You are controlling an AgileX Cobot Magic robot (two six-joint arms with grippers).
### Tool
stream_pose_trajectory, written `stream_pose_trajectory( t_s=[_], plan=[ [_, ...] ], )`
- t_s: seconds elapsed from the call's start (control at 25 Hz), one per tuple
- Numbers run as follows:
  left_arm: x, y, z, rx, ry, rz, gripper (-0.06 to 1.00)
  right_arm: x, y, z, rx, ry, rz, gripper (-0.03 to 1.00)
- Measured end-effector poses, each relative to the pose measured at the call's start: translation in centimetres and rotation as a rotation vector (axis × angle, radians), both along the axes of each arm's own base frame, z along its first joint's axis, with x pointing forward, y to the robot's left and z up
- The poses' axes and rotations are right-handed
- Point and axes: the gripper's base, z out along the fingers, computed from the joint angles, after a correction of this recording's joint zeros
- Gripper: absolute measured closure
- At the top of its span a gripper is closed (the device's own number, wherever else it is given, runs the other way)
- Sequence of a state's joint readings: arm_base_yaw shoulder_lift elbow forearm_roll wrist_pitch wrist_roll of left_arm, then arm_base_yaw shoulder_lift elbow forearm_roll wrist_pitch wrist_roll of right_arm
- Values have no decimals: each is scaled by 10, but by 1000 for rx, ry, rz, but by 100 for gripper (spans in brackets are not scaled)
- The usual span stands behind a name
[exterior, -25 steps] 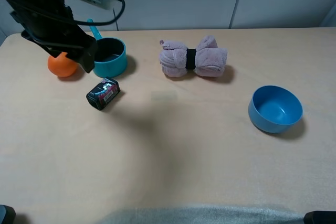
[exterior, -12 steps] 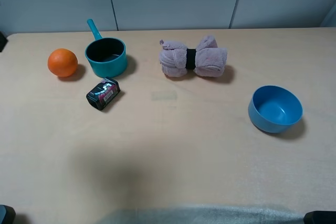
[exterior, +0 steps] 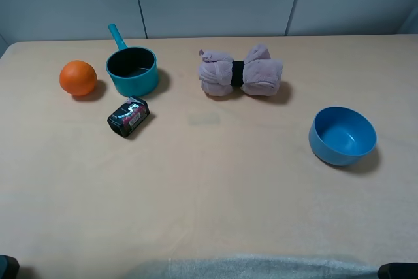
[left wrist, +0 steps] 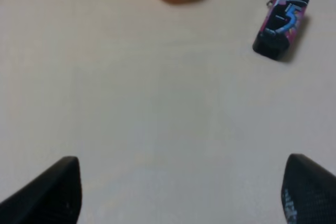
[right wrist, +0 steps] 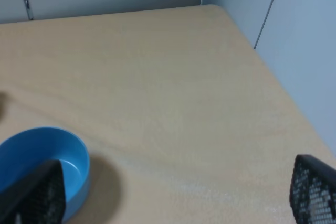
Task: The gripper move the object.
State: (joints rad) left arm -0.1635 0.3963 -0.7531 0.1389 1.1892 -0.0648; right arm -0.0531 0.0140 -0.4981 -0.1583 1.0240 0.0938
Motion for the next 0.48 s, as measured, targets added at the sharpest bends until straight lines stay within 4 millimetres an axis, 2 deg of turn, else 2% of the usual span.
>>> stream_pose_trajectory(
  t_s=[0.16,0.48],
  plan=[
    [-20,3,-19,-10,-61,8,11,0,0,0,0,0,0,32],
    [-38,6,-44,-17,-134,52,11,0,0,0,0,0,0,32]
  ],
)
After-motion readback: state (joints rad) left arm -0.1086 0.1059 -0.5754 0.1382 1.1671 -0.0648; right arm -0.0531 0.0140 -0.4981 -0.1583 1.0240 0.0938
